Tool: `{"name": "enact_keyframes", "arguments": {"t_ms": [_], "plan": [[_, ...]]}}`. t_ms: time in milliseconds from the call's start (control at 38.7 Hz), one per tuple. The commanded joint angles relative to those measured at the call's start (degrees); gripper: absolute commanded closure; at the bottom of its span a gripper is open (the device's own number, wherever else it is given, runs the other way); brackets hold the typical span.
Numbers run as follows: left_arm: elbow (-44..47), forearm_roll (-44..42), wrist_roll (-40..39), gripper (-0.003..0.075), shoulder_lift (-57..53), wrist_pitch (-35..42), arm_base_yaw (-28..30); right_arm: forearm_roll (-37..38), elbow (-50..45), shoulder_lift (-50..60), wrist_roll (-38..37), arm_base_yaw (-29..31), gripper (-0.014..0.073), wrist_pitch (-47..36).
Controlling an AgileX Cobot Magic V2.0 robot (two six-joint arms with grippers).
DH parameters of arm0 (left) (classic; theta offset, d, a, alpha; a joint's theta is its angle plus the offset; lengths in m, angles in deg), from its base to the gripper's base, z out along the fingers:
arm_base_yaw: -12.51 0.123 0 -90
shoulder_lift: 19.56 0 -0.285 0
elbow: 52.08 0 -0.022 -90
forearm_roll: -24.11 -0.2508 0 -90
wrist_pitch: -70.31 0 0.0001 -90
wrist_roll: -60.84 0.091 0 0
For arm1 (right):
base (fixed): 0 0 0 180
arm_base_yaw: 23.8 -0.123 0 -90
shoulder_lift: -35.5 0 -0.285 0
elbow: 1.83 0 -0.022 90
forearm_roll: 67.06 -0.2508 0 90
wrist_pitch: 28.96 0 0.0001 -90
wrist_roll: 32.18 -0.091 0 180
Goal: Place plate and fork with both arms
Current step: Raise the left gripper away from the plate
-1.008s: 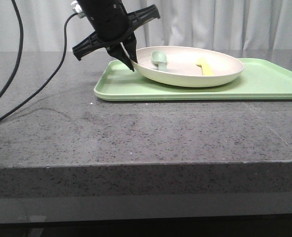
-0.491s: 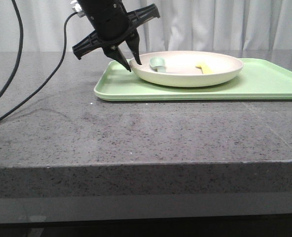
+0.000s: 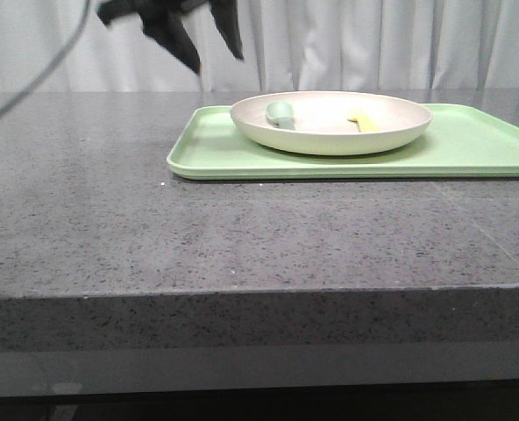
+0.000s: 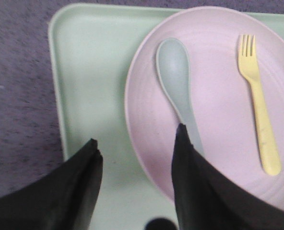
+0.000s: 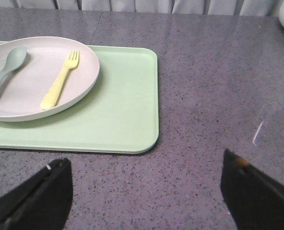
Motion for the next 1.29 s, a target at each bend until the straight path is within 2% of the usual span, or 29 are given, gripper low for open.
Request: {"name": "enact_keyframes", "arguments": {"t_ms": [0, 103, 233, 439, 672, 775, 982, 1059, 1266], "plan": [[-2.0, -6.3, 2.0, 0.0424, -8.0, -2.8, -0.5, 0.5, 1.9, -0.4, 0.3, 0.2, -0.0051, -4.8], [-1.0, -10.3, 2.2, 0.0441, -11.7, -5.7, -0.5, 0.5, 1.9, -0.4, 0.3, 0.2, -0.0051, -4.8], [4.1, -10.7, 5.7, 0.0456, -18.7, -5.1, -0.5, 0.5, 1.9, -0.4, 0.3, 0.2, -0.0051, -4.8], [18.3, -10.8, 10.6, 0.0457, -30.8, -3.0, 0.0, 0.2, 1.9, -0.4, 0.2, 0.2, -0.0051, -4.8], [35.3, -10.1, 11.2, 0.0457, -44.0, 3.6, 2.5, 0.2, 1.8, -0.4, 0.2, 0.2, -0.0051, -4.3], [41.2, -7.2, 14.4, 0.0457, -48.7, 3.7, 4.4, 0.2, 1.8, -0.4, 0.2, 0.2, -0.0051, -3.9], [51.9, 7.6, 31.7, 0.0457, -58.5, 3.7, 8.1, -2.8, 2.1, -0.8, 0.2, 0.2, -0.0051, -2.5], [54.8, 11.3, 36.2, 0.0457, -61.3, 4.0, 8.4, -4.6, 3.7, -1.9, 0.3, -0.1, -0.0051, 0.4], [58.6, 11.8, 37.1, 0.0457, -64.5, 5.6, 8.4, -5.8, 12.5, -8.8, 3.7, -5.7, -0.0051, 12.3]]}}
